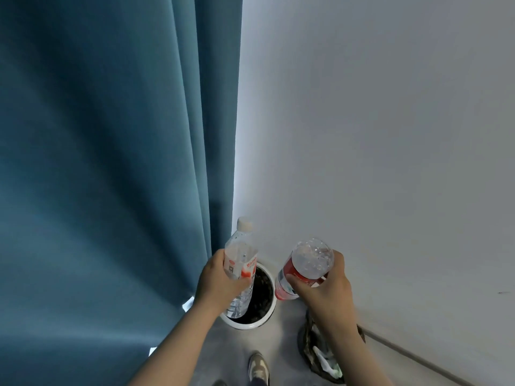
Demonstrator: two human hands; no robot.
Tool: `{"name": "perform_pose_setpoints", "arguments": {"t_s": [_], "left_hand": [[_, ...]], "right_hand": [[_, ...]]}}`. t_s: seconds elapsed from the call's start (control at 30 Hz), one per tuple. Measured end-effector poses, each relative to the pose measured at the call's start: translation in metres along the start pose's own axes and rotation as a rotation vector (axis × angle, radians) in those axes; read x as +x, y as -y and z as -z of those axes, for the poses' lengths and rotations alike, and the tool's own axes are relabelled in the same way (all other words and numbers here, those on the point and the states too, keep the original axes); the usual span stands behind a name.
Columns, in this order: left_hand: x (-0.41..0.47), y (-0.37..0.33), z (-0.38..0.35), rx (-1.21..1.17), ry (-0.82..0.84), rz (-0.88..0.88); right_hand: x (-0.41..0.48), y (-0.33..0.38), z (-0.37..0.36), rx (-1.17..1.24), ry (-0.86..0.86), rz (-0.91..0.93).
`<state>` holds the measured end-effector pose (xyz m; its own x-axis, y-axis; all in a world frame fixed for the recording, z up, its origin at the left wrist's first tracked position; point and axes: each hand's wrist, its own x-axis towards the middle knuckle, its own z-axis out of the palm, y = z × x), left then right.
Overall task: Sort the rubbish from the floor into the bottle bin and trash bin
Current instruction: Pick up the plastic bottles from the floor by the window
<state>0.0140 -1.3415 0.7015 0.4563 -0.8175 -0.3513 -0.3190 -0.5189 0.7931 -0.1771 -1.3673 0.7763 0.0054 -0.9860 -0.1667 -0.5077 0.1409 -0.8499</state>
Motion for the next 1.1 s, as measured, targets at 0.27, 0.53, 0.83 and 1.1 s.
{"name": "perform_pose_setpoints", "arguments": {"t_s": [0.27,0.53,0.83,1.1], "left_hand": [[0.047,0.010,-0.036,0.030,0.051,0.048],[0.061,0.024,-0.042,0.023,0.101,0.166],[0.047,0.028,-0.010,0.599,0.331,0.106],[0.032,0.042,0.005,0.673,0.306,0.161]], "right_hand": [[0.046,-0.031,-0.015,-0.002,0.030,-0.055],[0.077,-0.045,-0.027,-0.021,0.088,-0.080],[0.100,-0.057,-0.066,-0.021,0.185,-0.072],[0.115,-0.084,-0.109,-0.062,0.326,-0.098]]}}
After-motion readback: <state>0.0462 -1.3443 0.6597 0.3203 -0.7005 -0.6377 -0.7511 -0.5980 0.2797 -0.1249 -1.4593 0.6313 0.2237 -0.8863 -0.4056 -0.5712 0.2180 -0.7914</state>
